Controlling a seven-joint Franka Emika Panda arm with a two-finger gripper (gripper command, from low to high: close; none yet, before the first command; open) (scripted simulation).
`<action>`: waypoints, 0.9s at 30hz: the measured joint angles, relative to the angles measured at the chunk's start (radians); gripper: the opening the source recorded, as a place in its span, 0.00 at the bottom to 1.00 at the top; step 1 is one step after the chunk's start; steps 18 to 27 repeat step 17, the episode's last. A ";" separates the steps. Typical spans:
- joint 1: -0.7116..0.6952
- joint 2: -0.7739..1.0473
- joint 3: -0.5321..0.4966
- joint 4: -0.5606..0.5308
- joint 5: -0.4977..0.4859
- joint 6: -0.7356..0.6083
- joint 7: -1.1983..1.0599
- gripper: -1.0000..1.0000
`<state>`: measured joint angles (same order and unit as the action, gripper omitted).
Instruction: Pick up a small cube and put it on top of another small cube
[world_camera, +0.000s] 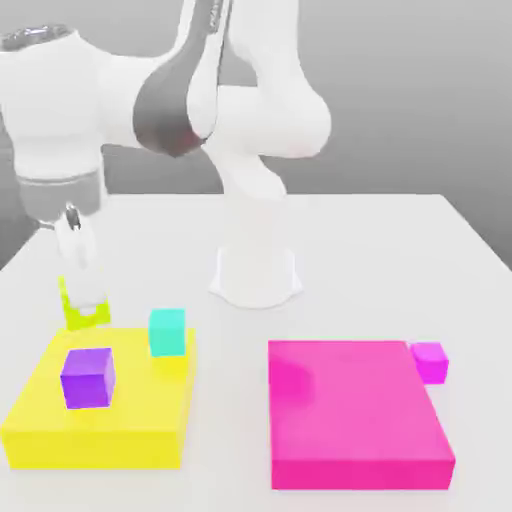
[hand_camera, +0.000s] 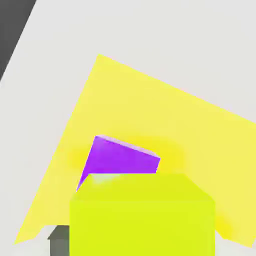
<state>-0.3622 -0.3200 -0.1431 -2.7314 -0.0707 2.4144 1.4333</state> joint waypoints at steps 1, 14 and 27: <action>0.002 -0.036 0.004 -0.029 -0.004 -0.007 -0.009 0.00; 0.022 -0.101 0.016 -0.289 -0.028 0.187 -0.089 0.00; 0.022 -0.076 0.015 -0.295 -0.028 0.218 -0.089 1.00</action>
